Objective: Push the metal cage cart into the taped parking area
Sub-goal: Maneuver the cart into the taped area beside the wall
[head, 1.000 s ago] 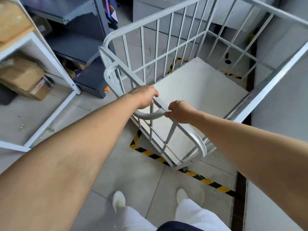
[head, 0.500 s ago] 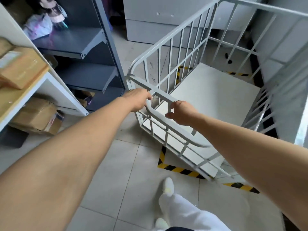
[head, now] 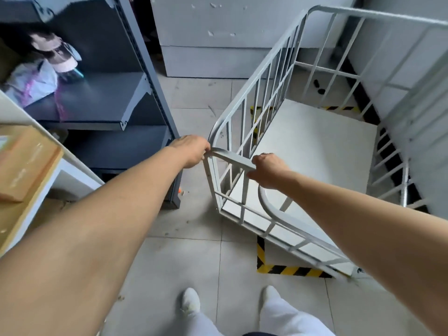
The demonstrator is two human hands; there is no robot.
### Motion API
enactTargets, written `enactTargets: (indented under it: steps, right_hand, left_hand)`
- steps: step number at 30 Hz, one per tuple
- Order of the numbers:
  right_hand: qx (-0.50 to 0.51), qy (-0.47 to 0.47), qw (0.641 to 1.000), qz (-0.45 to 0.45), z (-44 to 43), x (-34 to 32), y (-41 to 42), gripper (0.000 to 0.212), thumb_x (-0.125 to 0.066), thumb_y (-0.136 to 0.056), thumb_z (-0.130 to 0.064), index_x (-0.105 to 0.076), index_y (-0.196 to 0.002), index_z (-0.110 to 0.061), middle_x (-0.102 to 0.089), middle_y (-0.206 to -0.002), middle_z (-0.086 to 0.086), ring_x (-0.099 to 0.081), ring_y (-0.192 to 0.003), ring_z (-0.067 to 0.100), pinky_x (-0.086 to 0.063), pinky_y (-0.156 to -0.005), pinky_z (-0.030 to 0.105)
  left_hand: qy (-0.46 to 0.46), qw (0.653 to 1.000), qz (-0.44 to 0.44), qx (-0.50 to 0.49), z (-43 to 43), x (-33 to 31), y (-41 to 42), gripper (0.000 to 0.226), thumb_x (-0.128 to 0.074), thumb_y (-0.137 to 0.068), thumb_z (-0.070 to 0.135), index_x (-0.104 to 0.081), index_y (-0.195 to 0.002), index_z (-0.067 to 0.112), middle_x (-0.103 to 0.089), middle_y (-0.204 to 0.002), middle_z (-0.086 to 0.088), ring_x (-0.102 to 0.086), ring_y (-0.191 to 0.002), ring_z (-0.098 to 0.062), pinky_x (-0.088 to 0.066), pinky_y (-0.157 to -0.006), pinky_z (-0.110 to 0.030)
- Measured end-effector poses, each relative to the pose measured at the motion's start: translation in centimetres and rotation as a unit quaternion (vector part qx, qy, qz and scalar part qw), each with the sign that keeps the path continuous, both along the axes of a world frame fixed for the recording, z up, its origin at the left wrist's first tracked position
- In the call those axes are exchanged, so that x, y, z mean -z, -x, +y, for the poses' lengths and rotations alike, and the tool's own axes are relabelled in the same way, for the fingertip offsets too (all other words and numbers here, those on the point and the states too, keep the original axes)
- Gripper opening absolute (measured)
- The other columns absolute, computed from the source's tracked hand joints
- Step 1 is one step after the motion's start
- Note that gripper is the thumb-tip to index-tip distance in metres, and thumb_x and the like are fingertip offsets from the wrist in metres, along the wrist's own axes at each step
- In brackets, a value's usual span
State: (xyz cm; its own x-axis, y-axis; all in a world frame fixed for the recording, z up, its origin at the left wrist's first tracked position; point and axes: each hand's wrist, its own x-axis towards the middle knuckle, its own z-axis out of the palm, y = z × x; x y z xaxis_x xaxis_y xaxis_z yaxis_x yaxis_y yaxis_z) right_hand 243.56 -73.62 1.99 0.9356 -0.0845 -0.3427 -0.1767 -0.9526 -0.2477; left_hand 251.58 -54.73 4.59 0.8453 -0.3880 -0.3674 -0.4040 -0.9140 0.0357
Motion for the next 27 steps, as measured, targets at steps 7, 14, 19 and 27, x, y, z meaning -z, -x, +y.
enactTargets:
  steps: [7,14,19,27]
  right_hand:
    - [0.094,-0.002,0.996,-0.001,5.4,0.6,-3.4,0.039,-0.057,-0.093,-0.037,-0.058,-0.119,-0.008,-0.060,-0.122,0.013,-0.050,-0.119,0.030,-0.044,-0.089,0.033]
    - [0.127,0.024,0.992,0.013,5.6,1.2,-6.7,0.038,-0.058,-0.092,-0.036,-0.057,-0.116,-0.007,-0.059,-0.121,0.013,-0.048,-0.120,0.030,-0.044,-0.092,0.035]
    - [0.134,0.049,0.989,0.044,5.0,2.8,-9.0,0.027,-0.058,-0.093,-0.027,-0.059,-0.112,-0.008,-0.060,-0.118,0.011,-0.049,-0.119,0.029,-0.044,-0.092,0.035]
    - [0.205,0.011,0.968,0.144,5.7,3.9,-12.6,0.019,-0.053,-0.094,-0.019,-0.057,-0.107,-0.006,-0.060,-0.112,0.012,-0.058,-0.101,0.031,-0.045,-0.079,0.028]
  left_hand:
    - [-0.037,0.994,0.001,0.100,3.0,0.5,-7.9,0.041,-0.048,-0.099,0.009,-0.052,-0.138,0.023,-0.054,-0.141,-0.009,-0.050,-0.128,-0.032,-0.041,-0.102,-0.038]
    - [-0.073,0.970,-0.042,0.229,-0.2,1.2,-13.7,0.045,-0.043,-0.095,-0.003,-0.055,-0.134,0.018,-0.057,-0.131,-0.009,-0.054,-0.120,-0.033,-0.044,-0.093,-0.036]
    - [-0.070,0.953,-0.061,0.288,-2.1,3.1,-17.4,0.044,-0.043,-0.096,-0.001,-0.052,-0.136,0.016,-0.053,-0.133,-0.007,-0.051,-0.124,-0.032,-0.043,-0.096,-0.037]
    - [-0.063,0.898,-0.069,0.430,-5.0,5.5,-23.9,0.045,-0.050,-0.095,0.001,-0.047,-0.138,0.015,-0.046,-0.135,-0.006,-0.047,-0.123,-0.028,-0.046,-0.095,-0.040]
